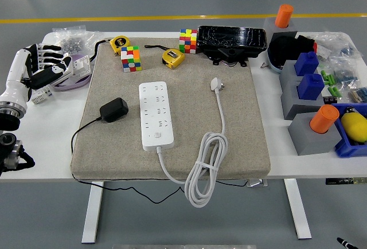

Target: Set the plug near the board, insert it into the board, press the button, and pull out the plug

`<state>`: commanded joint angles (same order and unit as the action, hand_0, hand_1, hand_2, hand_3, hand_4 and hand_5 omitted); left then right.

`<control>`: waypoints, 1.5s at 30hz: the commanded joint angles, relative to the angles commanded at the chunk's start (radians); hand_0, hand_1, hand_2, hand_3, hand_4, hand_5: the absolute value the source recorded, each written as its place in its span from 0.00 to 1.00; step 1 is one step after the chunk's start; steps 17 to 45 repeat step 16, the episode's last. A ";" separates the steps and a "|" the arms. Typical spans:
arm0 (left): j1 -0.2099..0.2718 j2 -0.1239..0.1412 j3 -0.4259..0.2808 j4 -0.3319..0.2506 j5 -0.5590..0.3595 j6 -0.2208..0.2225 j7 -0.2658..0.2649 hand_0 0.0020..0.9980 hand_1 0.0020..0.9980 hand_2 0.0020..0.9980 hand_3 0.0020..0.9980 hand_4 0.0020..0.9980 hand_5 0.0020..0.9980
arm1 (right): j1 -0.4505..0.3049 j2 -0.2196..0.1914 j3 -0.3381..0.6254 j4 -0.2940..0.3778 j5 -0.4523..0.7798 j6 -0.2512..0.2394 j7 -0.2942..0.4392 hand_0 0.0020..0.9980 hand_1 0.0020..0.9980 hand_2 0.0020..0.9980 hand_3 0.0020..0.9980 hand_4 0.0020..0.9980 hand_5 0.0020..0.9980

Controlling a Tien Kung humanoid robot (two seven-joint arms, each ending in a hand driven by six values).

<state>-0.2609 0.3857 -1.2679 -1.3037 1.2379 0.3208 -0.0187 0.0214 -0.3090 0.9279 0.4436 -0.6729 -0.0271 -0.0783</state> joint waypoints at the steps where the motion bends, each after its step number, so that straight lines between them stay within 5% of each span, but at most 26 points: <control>1: 0.000 0.000 0.000 -0.001 0.000 0.000 0.000 0.48 0.55 0.55 0.57 0.77 0.21 | 0.000 0.001 0.001 -0.001 0.000 0.000 0.000 0.67 0.68 0.69 0.60 0.94 0.53; 45: 0.006 -0.004 -0.009 -0.013 0.003 -0.002 0.002 0.48 0.55 0.55 0.57 0.77 0.21 | -0.002 0.005 0.010 -0.001 -0.005 0.000 -0.001 0.67 0.68 0.69 0.60 0.94 0.53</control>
